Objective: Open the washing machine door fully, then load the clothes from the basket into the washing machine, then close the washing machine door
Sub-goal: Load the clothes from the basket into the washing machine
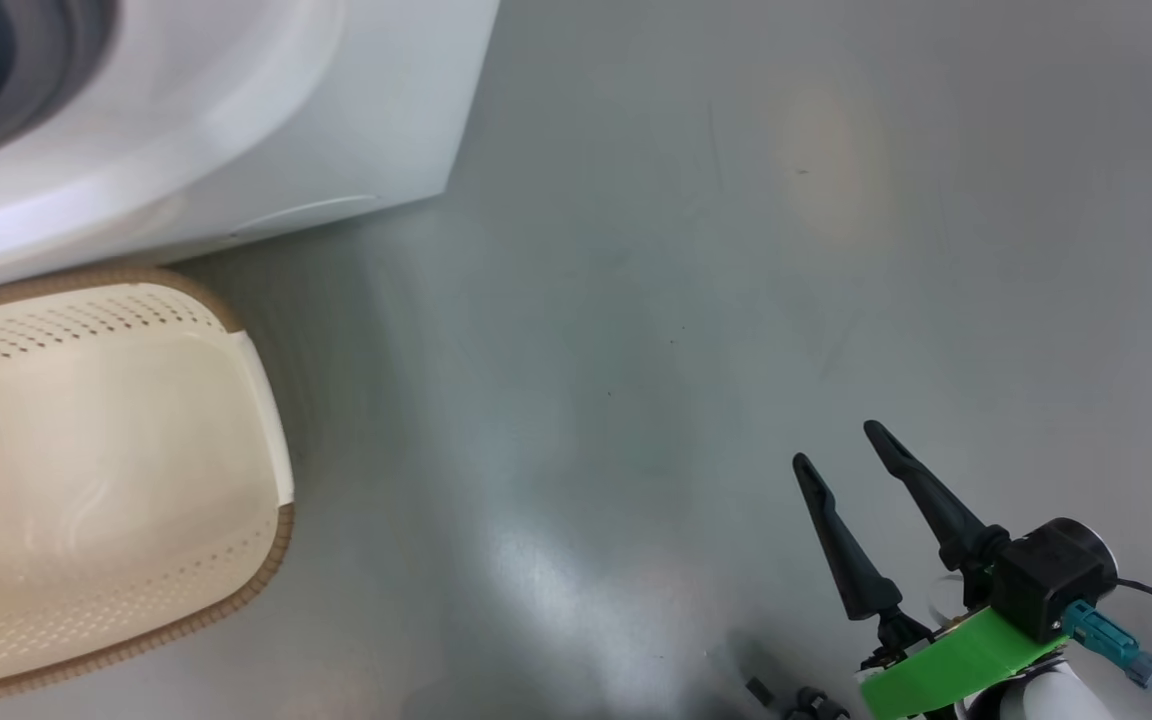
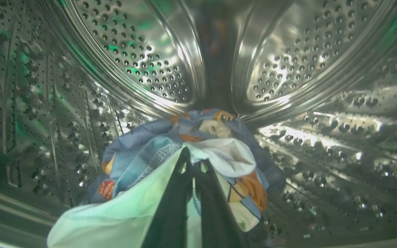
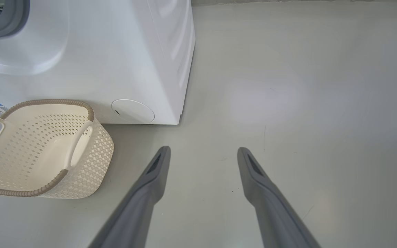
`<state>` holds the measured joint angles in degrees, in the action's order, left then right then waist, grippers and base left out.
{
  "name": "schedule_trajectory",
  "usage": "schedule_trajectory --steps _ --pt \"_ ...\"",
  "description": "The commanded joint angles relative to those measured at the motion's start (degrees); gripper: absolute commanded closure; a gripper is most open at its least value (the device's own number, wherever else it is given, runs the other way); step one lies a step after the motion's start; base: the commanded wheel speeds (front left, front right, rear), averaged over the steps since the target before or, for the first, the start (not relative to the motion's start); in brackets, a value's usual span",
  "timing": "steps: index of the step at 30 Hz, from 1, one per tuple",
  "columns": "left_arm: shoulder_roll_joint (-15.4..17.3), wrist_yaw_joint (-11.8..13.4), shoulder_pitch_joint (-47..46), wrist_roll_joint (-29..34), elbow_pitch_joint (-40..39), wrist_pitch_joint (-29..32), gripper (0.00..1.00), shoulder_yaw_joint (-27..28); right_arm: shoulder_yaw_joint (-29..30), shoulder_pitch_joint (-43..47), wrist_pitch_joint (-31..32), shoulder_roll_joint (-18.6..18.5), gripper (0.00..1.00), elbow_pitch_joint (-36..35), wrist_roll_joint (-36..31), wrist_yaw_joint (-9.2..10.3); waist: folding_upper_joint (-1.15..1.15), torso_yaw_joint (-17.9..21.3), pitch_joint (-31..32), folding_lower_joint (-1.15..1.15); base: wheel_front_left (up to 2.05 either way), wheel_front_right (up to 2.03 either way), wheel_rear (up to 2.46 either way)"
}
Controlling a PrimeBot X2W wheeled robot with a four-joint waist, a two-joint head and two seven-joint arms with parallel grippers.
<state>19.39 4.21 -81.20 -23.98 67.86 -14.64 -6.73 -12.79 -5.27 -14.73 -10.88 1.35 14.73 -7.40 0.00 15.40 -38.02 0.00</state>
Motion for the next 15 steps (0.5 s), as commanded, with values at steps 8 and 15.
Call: schedule_trajectory --steps 8,15 --pt "5.45 2.18 1.16 1.84 -10.13 -0.35 1.00 3.54 -2.18 0.99 -0.27 -0.46 0.00 -1.55 1.05 -0.09 0.00 2.80 -2.84 0.00 0.00 0.00 0.00" --pt "5.68 1.56 -0.84 4.28 -5.14 0.05 1.00 1.66 -2.87 1.75 -0.27 -0.07 0.00 -1.19 1.38 -0.09 0.00 3.72 -3.22 0.00 0.00 0.00 0.00"
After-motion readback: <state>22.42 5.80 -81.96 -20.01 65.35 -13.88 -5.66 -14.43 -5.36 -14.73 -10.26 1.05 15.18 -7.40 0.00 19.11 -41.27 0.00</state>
